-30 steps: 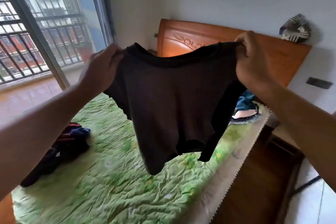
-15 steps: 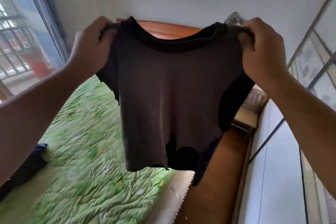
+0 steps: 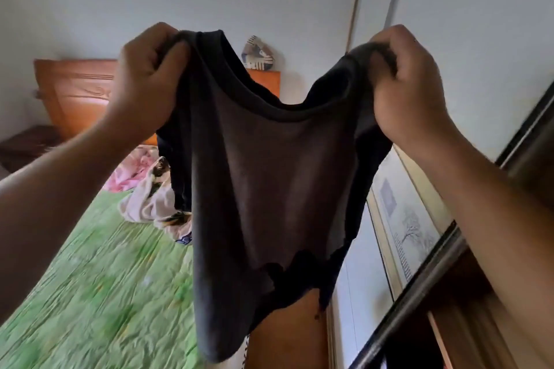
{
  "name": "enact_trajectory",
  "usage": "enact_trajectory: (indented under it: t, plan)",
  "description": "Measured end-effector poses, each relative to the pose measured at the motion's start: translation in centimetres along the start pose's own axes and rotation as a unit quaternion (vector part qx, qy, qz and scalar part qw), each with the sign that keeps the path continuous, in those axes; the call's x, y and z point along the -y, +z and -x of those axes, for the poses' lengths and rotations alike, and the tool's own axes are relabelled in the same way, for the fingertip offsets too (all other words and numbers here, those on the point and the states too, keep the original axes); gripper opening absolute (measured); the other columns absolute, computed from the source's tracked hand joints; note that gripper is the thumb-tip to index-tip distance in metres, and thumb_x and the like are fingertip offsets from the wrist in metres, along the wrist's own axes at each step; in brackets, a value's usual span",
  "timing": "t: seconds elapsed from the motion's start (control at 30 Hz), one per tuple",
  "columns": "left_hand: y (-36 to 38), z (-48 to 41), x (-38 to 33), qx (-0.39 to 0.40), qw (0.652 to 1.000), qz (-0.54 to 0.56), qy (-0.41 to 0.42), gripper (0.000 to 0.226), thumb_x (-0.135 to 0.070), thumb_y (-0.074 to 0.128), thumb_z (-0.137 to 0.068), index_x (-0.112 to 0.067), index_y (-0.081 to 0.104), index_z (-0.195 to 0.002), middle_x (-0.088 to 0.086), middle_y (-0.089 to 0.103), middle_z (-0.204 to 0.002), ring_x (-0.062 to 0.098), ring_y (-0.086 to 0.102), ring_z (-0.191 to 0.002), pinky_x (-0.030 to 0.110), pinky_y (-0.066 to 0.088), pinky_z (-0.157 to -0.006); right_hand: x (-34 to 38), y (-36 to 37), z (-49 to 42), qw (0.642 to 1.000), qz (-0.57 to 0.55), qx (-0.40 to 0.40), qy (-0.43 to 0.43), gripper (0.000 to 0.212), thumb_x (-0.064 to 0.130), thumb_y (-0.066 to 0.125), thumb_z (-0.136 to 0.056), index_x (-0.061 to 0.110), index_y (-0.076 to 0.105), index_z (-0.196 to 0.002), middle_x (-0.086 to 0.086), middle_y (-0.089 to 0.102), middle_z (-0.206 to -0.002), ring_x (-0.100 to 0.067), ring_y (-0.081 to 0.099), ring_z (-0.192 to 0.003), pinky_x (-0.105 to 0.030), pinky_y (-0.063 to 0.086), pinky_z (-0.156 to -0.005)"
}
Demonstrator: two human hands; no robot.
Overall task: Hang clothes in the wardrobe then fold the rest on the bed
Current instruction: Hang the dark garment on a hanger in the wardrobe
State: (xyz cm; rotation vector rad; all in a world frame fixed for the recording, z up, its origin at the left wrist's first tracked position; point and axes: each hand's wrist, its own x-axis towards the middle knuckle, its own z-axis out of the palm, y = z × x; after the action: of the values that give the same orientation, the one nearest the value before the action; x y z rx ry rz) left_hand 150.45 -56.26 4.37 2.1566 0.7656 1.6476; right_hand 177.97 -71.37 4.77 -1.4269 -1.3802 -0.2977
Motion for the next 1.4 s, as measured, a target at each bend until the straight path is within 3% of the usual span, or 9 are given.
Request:
enact_trajectory:
  t: [0.13, 0.3, 0.53, 0.77, 0.9, 1.0, 1.13, 1.3, 1.4]
  plan:
    - [5.0, -1.8, -1.0, 0.048, 0.995, 0.079, 0.041, 0.022, -0.018, 0.049, -0.095, -0.010, 0.047, -0.074, -0.008, 0.040, -0.066, -0.001, 0.035, -0.062, 0.023, 0.030, -0.056, 0.0, -4.0, 1.0, 0.999, 0.028, -0.044, 0.017, 0.012, 0.018, 0.047, -0.101, 0.021, 0.058, -0.100, 0.015, 0.062, -0.086, 0.009, 0.056, -0.078, -0.006, 0.039, -0.068]
    - [11.0, -4.3, -2.7, 0.098, 0.978, 0.164, 0.088, 0.028, -0.015, 0.048, -0.094, -0.018, 0.036, -0.069, -0.013, 0.038, -0.060, -0.004, 0.034, -0.060, 0.019, 0.029, -0.056, 0.4, -8.6, 1.8, 0.988, 0.110, -0.109, 0.022, 0.014, 0.027, 0.048, -0.101, 0.023, 0.061, -0.101, 0.014, 0.062, -0.085, -0.002, 0.062, -0.083, -0.018, 0.047, -0.071]
    - [18.0, -4.9, -6.0, 0.184, 0.922, 0.308, 0.148, 0.030, -0.018, 0.049, -0.098, -0.003, 0.046, -0.073, -0.003, 0.039, -0.067, 0.003, 0.038, -0.064, 0.024, 0.032, -0.058, 2.1, -13.9, 4.3, 0.947, 0.237, -0.212, 0.045, 0.011, 0.026, 0.047, -0.098, 0.026, 0.058, -0.097, 0.025, 0.059, -0.077, 0.011, 0.055, -0.077, -0.013, 0.043, -0.072]
    - [22.2, -2.3, -11.0, 0.267, 0.859, 0.396, 0.186, 0.025, -0.023, 0.051, -0.098, -0.007, 0.053, -0.078, -0.007, 0.050, -0.068, 0.006, 0.048, -0.066, 0.027, 0.039, -0.061, 4.9, -18.1, 8.8, 0.888, 0.351, -0.268, 0.126, 0.010, 0.038, 0.046, -0.098, 0.034, 0.055, -0.095, 0.018, 0.060, -0.081, 0.002, 0.057, -0.079, -0.022, 0.043, -0.071]
    - [23.1, -1.0, -14.0, 0.289, 0.841, 0.405, 0.212, 0.025, -0.025, 0.049, -0.100, -0.020, 0.054, -0.076, -0.013, 0.054, -0.068, -0.002, 0.050, -0.067, 0.016, 0.039, -0.062, 7.1, -21.0, 12.1, 0.858, 0.389, -0.302, 0.147, 0.021, 0.034, 0.048, -0.098, 0.017, 0.058, -0.094, 0.001, 0.060, -0.080, -0.009, 0.054, -0.073, -0.035, 0.044, -0.069]
    - [23.3, 0.2, -16.4, 0.298, 0.831, 0.414, 0.222, 0.031, -0.030, 0.047, -0.102, -0.038, 0.051, -0.073, -0.018, 0.055, -0.069, -0.001, 0.052, -0.067, 0.011, 0.039, -0.061, 9.0, -23.0, 14.2, 0.841, 0.404, -0.324, 0.156, 0.022, 0.030, 0.048, -0.099, 0.012, 0.062, -0.097, -0.011, 0.064, -0.088, -0.004, 0.053, -0.073, -0.024, 0.044, -0.068]
    - [24.0, 1.3, -20.5, 0.296, 0.829, 0.395, 0.262, 0.024, -0.037, 0.045, -0.103, -0.029, 0.058, -0.085, -0.012, 0.059, -0.074, 0.000, 0.057, -0.074, 0.007, 0.041, -0.062, 11.3, -26.3, 16.2, 0.812, 0.442, -0.339, 0.174, 0.021, 0.026, 0.048, -0.102, 0.010, 0.061, -0.099, -0.012, 0.064, -0.091, -0.017, 0.057, -0.079, -0.032, 0.045, -0.071]
    - [25.9, 0.6, -27.4, 0.252, 0.835, 0.360, 0.331, 0.022, -0.037, 0.043, -0.105, -0.020, 0.052, -0.093, -0.008, 0.055, -0.071, 0.007, 0.058, -0.066, 0.026, 0.045, -0.060, 14.0, -32.7, 16.1, 0.770, 0.503, -0.349, 0.180, 0.022, 0.023, 0.046, -0.104, 0.006, 0.059, -0.103, -0.008, 0.059, -0.090, -0.017, 0.054, -0.082, -0.038, 0.045, -0.074]
    - [26.9, -0.2, -31.8, 0.219, 0.842, 0.328, 0.368, 0.029, -0.038, 0.041, -0.105, -0.011, 0.051, -0.101, 0.013, 0.062, -0.082, 0.039, 0.061, -0.078, 0.044, 0.046, -0.063, 15.8, -36.6, 15.0, 0.748, 0.542, -0.339, 0.178, 0.019, 0.025, 0.045, -0.105, 0.011, 0.057, -0.102, -0.005, 0.055, -0.088, -0.019, 0.052, -0.081, -0.032, 0.037, -0.067]
